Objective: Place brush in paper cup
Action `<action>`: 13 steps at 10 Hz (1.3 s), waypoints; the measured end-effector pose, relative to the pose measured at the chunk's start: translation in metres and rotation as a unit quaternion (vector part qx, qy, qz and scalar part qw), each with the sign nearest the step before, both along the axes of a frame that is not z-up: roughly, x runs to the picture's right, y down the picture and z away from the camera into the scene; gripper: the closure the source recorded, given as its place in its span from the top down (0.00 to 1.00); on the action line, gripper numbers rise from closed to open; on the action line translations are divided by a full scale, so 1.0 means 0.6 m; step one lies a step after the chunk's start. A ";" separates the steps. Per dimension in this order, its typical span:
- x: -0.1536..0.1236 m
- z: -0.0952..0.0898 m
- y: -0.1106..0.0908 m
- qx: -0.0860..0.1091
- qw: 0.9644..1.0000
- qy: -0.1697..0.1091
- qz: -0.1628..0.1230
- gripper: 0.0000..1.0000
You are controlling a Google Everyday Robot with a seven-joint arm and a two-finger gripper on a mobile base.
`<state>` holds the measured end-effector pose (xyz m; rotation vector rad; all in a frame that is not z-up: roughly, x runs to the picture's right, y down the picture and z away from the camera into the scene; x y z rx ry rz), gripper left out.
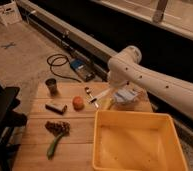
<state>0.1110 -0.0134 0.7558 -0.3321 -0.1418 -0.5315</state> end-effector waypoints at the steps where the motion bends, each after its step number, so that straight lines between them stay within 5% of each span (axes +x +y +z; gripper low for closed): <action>1: 0.023 -0.002 -0.017 0.007 1.000 0.000 0.008 0.00; 4: 0.123 0.011 -0.048 0.020 0.997 -0.026 0.074 0.00; 8: 0.217 0.048 -0.076 0.013 0.978 -0.086 0.189 0.00; 13: 0.248 0.102 -0.067 -0.015 0.971 -0.068 0.228 0.00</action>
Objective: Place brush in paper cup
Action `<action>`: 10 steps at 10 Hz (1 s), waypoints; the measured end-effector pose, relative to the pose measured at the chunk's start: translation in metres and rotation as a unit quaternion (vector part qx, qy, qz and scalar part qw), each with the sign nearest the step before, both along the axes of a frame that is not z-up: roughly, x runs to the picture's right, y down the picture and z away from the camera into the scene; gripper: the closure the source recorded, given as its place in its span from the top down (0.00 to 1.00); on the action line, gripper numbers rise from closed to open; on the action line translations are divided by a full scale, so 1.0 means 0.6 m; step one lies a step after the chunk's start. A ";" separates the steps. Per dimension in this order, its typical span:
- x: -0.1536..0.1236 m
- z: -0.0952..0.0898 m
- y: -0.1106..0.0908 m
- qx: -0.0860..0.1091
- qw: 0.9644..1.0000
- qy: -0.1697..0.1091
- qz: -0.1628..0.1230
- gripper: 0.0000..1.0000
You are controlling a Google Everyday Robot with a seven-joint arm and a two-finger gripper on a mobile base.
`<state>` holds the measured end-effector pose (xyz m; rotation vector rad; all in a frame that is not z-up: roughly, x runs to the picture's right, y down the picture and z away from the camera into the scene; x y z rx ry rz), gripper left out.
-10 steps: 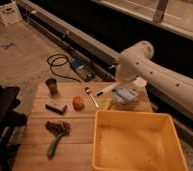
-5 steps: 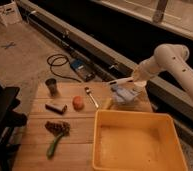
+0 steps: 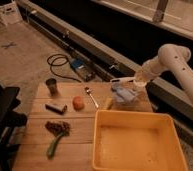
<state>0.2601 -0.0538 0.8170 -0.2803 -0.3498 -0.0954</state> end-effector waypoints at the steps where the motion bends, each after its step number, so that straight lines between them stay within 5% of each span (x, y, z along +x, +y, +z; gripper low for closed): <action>1: 0.009 0.006 0.005 -0.005 1.000 0.011 0.014 0.00; 7: 0.016 0.007 0.006 -0.003 1.000 0.019 0.019 0.00; 10: 0.027 0.009 -0.010 0.036 0.996 0.019 0.082 0.00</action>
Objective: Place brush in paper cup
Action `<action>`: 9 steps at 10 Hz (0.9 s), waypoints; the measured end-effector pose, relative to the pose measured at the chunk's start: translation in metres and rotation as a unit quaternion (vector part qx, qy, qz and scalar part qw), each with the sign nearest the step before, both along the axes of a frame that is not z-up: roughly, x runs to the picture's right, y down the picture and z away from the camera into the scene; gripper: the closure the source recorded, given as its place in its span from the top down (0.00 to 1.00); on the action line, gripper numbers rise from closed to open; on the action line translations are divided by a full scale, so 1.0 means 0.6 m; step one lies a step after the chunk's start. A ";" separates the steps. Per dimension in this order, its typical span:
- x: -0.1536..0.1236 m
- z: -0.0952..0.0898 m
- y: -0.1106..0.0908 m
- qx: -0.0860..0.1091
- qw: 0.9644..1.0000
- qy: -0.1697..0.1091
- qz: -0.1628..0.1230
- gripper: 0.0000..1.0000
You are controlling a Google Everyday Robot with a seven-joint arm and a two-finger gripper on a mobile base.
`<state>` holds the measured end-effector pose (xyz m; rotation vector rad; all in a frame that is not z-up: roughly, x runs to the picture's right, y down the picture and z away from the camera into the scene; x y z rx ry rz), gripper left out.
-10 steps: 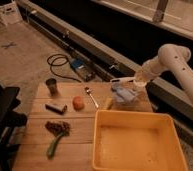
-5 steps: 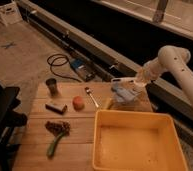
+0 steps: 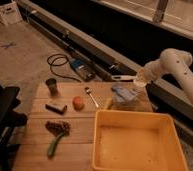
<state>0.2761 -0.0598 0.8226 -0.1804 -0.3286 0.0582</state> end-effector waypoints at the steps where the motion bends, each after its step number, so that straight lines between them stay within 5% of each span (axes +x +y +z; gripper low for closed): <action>1: 0.003 0.004 -0.008 0.009 1.000 0.001 0.013 0.00; 4: 0.025 0.019 -0.021 0.012 0.999 0.004 0.048 0.00; 9: 0.017 0.052 -0.023 -0.006 0.994 -0.056 0.093 0.00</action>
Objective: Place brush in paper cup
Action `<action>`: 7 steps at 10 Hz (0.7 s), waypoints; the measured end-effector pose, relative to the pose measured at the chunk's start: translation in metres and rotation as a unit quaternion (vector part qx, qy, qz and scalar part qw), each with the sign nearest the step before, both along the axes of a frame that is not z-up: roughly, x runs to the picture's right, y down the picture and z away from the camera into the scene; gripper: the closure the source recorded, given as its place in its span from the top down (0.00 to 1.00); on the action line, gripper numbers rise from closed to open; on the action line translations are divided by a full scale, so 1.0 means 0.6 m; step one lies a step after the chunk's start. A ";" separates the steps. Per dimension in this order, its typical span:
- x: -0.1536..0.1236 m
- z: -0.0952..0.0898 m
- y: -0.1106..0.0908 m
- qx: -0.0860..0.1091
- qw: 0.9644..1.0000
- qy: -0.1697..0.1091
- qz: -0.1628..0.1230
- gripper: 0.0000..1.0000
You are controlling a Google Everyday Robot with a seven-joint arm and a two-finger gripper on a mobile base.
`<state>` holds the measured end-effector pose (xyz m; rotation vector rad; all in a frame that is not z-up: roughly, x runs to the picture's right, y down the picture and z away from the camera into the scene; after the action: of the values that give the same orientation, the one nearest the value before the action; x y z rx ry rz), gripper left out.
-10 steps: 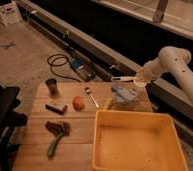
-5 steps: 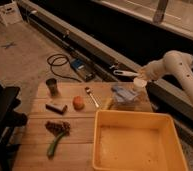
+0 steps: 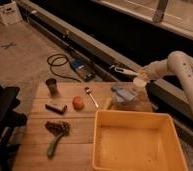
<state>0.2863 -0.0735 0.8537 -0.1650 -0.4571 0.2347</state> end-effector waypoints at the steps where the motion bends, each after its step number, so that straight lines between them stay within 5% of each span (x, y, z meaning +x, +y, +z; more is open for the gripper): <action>1: -0.011 0.004 0.000 -0.002 1.000 -0.014 0.002 0.00; 7: -0.063 0.019 -0.001 0.001 0.998 -0.057 -0.018 0.00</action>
<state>0.2484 -0.0740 0.8651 -0.1848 -0.5680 0.1907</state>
